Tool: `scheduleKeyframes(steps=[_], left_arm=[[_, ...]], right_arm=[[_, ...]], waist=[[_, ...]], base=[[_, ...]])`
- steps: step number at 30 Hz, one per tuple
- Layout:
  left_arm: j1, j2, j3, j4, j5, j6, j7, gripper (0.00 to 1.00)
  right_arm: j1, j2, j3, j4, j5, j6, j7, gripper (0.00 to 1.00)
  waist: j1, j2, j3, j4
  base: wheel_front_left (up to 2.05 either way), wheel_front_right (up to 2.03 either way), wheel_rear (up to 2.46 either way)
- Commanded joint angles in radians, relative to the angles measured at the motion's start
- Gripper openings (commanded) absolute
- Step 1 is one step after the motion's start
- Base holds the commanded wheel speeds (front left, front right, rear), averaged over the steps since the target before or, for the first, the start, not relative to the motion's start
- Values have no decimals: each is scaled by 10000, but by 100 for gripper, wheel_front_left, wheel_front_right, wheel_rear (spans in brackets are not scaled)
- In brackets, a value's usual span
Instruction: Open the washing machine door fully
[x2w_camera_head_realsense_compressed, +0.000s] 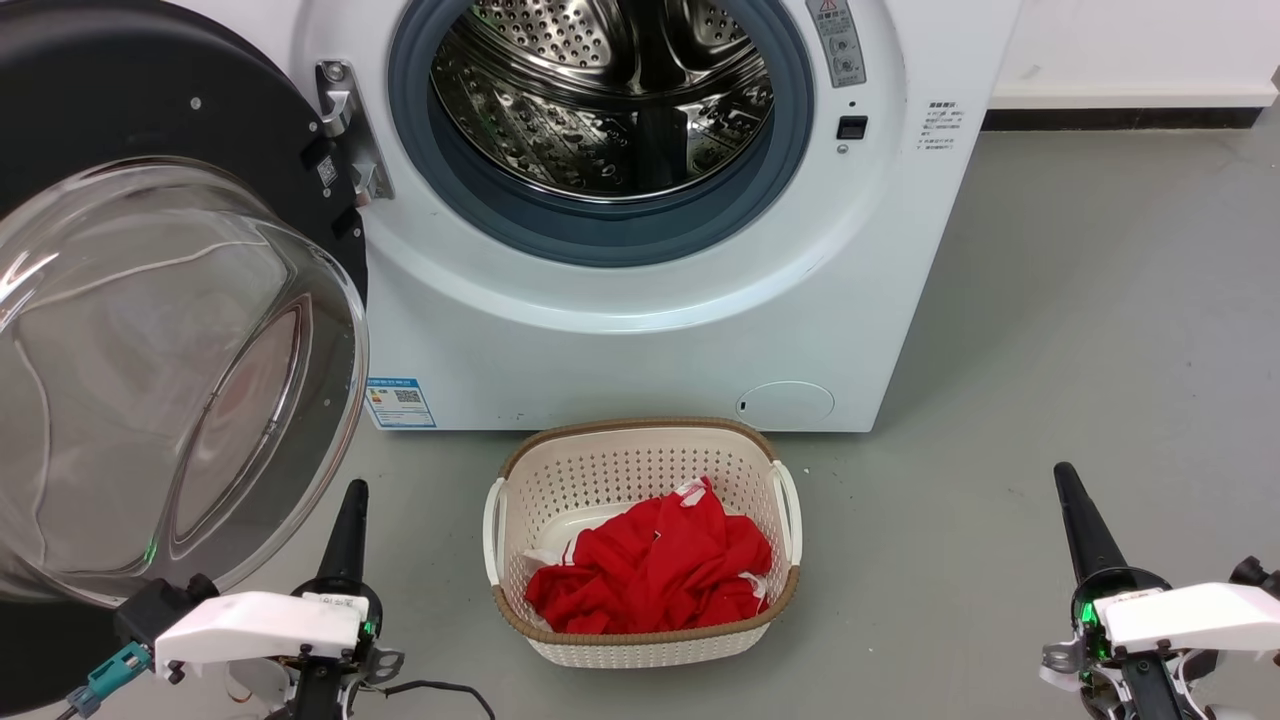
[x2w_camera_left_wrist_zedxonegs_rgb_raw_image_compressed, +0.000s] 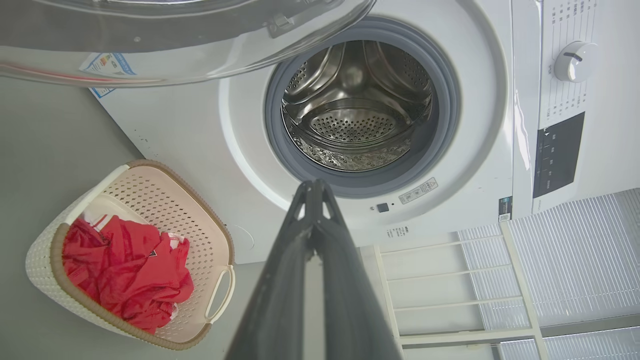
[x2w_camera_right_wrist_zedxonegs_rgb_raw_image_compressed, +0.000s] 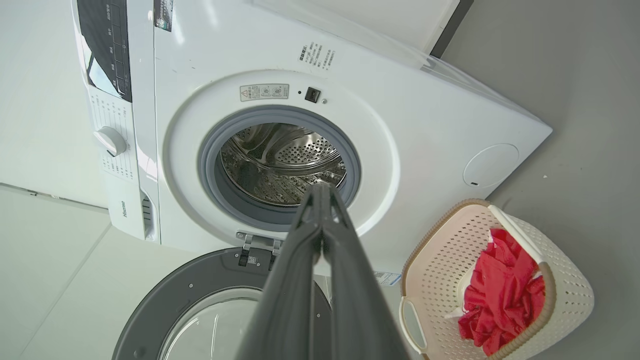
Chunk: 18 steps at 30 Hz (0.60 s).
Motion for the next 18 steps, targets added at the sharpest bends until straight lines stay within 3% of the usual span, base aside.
scheduleKeyframes(steps=[1, 18], left_arm=[[-156, 12, 53, -26, -212, -86, 51, 0], [-142, 12, 183, 37, -1921, -201, 463, 0]], right_arm=[[-240, -51, -27, -9, 222, -1, 57, 0], [-348, -18, -162, 206, 1842, -2, 439, 0]], waist=[[0, 0, -5, -2], [0, 0, -103, -31]], base=[[0, 0, 0], [0, 0, 0]])
